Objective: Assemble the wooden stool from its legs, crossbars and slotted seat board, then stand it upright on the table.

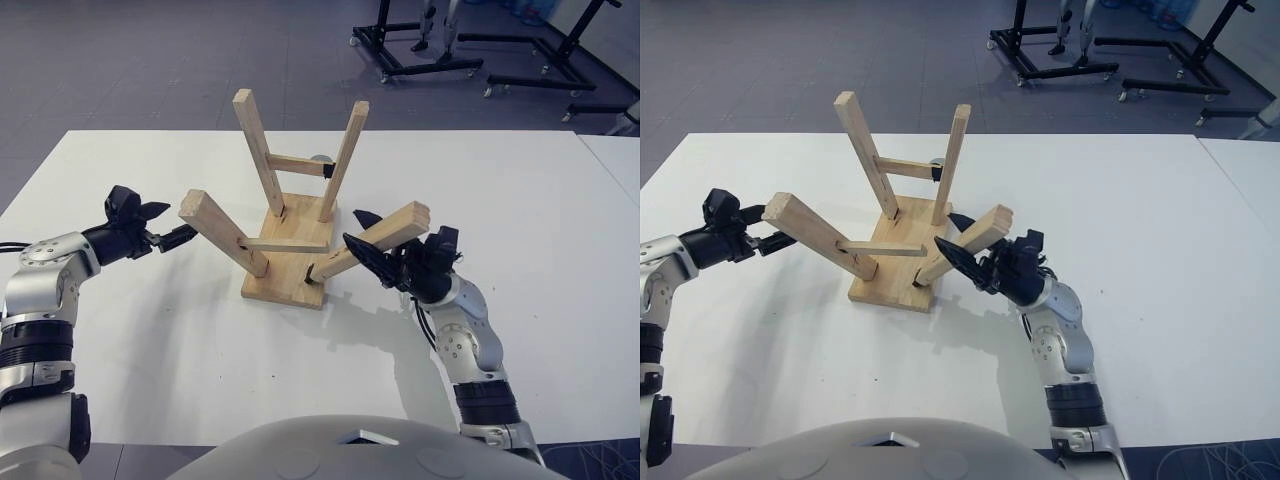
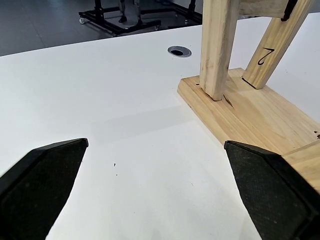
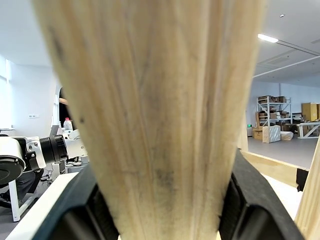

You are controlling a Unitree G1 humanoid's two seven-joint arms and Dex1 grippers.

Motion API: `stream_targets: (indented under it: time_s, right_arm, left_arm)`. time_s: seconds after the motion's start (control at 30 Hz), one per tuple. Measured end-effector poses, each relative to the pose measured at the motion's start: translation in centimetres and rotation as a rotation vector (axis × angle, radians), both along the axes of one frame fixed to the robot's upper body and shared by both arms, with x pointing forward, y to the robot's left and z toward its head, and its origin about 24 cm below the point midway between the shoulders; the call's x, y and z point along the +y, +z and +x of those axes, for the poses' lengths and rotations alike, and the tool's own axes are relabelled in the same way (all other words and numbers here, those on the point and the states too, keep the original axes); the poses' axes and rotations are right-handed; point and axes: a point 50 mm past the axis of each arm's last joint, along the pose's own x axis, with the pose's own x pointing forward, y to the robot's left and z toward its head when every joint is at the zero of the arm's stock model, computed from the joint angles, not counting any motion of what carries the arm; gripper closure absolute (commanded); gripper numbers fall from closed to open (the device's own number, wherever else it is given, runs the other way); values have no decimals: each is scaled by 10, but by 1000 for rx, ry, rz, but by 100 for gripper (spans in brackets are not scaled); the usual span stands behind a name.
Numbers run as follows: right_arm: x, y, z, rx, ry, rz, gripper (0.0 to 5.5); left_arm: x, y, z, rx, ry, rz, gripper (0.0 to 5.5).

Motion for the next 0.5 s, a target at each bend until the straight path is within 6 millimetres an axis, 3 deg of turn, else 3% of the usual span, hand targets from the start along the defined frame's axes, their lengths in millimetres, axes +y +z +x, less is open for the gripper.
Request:
stream_targets:
  time_s: [0.5]
  right_arm:
    - [-6, 11, 6, -29, 39, -31, 343]
  left_arm:
    - [-2, -3, 0, 9, -8, -12, 49]
